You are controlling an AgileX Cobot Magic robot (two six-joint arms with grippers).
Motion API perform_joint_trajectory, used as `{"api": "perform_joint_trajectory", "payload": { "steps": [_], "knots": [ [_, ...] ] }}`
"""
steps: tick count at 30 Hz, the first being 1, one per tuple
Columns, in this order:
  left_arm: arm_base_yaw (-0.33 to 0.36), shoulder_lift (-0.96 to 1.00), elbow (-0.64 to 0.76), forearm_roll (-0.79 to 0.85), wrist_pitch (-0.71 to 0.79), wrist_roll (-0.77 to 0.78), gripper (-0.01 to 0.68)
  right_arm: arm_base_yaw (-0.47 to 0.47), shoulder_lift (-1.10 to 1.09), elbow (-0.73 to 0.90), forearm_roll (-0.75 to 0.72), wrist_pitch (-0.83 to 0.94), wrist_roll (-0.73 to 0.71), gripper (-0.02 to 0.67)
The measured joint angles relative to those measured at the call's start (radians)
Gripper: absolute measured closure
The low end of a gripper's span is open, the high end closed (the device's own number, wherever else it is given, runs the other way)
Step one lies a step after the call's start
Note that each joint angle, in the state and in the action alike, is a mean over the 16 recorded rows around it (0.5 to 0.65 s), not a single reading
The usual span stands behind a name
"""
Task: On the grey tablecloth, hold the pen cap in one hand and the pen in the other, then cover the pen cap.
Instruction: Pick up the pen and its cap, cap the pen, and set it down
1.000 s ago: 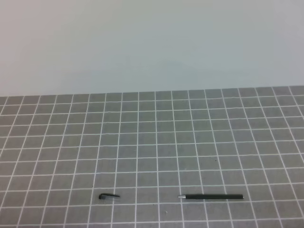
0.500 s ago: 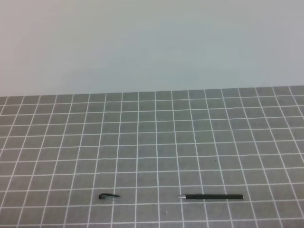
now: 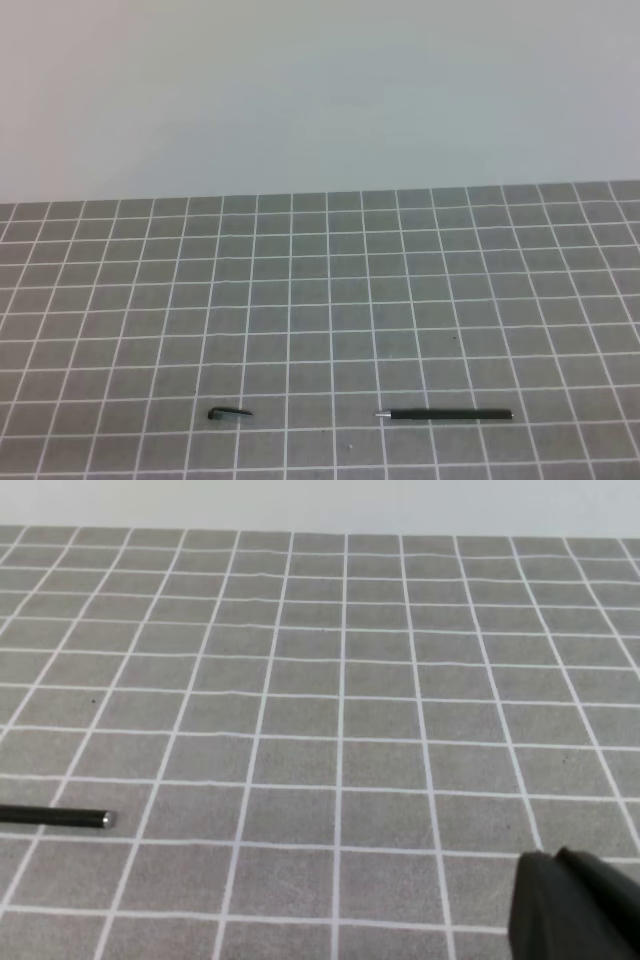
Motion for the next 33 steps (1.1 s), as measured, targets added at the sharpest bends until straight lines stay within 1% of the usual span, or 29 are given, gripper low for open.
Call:
{"api": "perform_joint_trajectory", "payload": {
  "steps": [8,15,23,28,33],
  "knots": [
    [0.000,0.000,0.000,0.001,-0.049,0.001,0.675,0.000,0.000,0.001,0.008,-0.045,0.000,0.645],
    [0.000,0.000,0.000,0.003,-0.111,0.002,0.675,0.000,0.000,0.002,0.020,-0.202,0.000,0.645],
    [0.000,0.000,0.000,0.004,-0.234,0.000,0.675,0.000,0.000,0.003,0.027,-0.427,0.000,0.645],
    [0.000,0.000,0.000,0.004,-0.292,-0.002,0.675,0.000,0.000,0.003,0.028,-0.498,0.000,0.645],
    [0.000,0.000,0.000,0.004,-0.317,-0.005,0.675,0.000,0.000,0.003,0.028,-0.524,0.001,0.645]
  ]
}}
